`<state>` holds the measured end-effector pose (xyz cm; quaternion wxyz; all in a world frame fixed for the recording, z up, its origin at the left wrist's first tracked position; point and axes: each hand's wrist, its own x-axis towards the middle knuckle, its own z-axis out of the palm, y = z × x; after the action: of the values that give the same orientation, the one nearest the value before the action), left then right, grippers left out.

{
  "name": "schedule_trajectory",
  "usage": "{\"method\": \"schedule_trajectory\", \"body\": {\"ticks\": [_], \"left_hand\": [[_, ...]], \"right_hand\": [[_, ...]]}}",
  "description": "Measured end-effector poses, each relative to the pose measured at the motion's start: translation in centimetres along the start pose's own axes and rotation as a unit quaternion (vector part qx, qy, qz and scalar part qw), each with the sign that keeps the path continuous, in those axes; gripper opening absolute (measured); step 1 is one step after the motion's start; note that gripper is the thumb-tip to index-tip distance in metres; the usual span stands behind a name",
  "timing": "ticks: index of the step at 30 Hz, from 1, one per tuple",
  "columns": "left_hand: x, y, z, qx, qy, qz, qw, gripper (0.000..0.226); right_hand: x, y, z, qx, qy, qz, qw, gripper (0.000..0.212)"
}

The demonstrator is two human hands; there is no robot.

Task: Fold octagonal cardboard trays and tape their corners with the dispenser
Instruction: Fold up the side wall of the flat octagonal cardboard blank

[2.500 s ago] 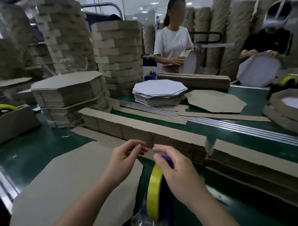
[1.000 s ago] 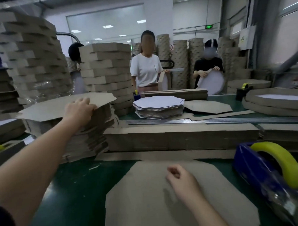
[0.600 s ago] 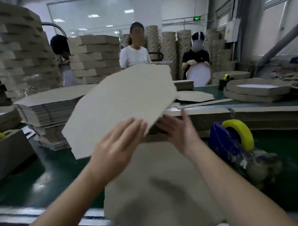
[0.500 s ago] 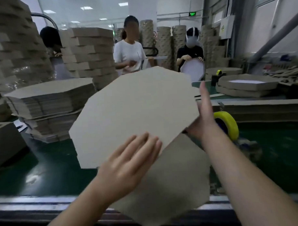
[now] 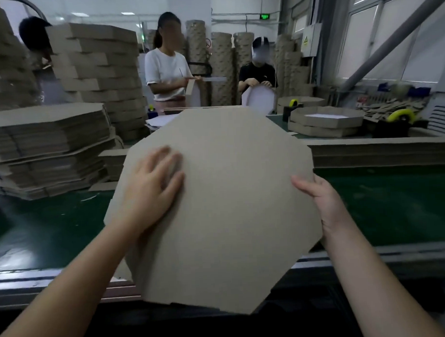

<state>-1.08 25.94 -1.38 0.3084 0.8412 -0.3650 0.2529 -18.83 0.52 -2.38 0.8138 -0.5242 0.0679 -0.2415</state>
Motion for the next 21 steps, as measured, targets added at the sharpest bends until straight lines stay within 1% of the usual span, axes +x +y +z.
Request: {"method": "schedule_trajectory", "body": {"ticks": [2,3,4,5,7,8,9,10,11,12,13,14,15,16,17,19,21], "left_hand": [[2.2,-0.8,-0.6,0.048,0.010,-0.102,0.994,0.064],[3.1,-0.9,-1.1,0.048,0.004,-0.152,0.987,0.070],[3.7,-0.9,-1.5,0.026,-0.005,-0.192,0.981,0.070],[4.2,-0.6,-1.9,-0.025,-0.011,-0.223,0.975,0.061],[4.1,1.0,-3.0,-0.196,0.001,-0.251,0.948,0.020],[3.8,2.1,-3.4,-0.253,0.008,-0.238,0.938,0.013],[3.3,3.1,-3.6,-0.278,0.007,-0.224,0.934,0.015],[2.7,4.0,-3.6,-0.293,0.010,-0.210,0.933,0.017],[2.1,5.0,-3.6,-0.308,0.015,-0.192,0.932,0.018],[1.4,6.1,-3.5,-0.320,0.015,-0.171,0.932,0.019],[0.7,7.3,-3.3,-0.332,0.010,-0.151,0.931,0.019],[-0.1,8.2,-2.9,-0.335,-0.004,-0.133,0.933,0.016],[-0.7,9.2,-2.4,-0.331,-0.024,-0.119,0.936,0.014],[-1.3,9.8,-1.7,-0.322,-0.046,-0.107,0.940,0.013],[-1.8,10.5,-0.8,-0.321,-0.065,-0.098,0.940,0.012],[-2.7,11.4,0.8,-0.331,-0.099,-0.081,0.935,0.010],[-3.5,11.5,2.2,-0.321,-0.114,-0.066,0.938,0.010]], "right_hand": [[-0.9,0.1,-1.3,0.005,-0.002,-0.003,1.000,0.027],[-1.4,0.2,-2.0,0.004,-0.004,-0.003,1.000,0.025],[-2.1,0.3,-2.7,0.000,-0.009,-0.002,1.000,0.025],[-2.8,0.3,-3.3,-0.007,-0.011,-0.001,1.000,0.025],[-4.1,-0.6,-4.6,-0.030,0.003,-0.006,1.000,0.029],[-4.5,-1.6,-5.3,-0.057,0.023,-0.014,0.998,0.035],[-4.9,-2.8,-6.0,-0.110,0.053,-0.025,0.992,0.042],[-5.1,-4.2,-6.5,-0.201,0.103,-0.038,0.973,0.049],[-5.2,-5.6,-6.7,-0.318,0.170,-0.060,0.931,0.054],[-5.4,-6.9,-6.5,-0.423,0.223,-0.102,0.872,0.055],[-5.5,-7.8,-5.8,-0.499,0.242,-0.163,0.816,0.054],[-5.6,-8.4,-4.6,-0.537,0.226,-0.231,0.779,0.050],[-5.5,-8.5,-3.0,-0.553,0.184,-0.288,0.760,0.046],[-5.4,-8.2,-1.3,-0.573,0.131,-0.327,0.740,0.042],[-5.2,-7.5,0.2,-0.606,0.078,-0.340,0.715,0.043],[-4.6,-5.5,2.4,-0.681,0.000,-0.298,0.669,0.049],[-3.9,-3.2,2.9,-0.744,-0.043,-0.246,0.620,0.046]]}}
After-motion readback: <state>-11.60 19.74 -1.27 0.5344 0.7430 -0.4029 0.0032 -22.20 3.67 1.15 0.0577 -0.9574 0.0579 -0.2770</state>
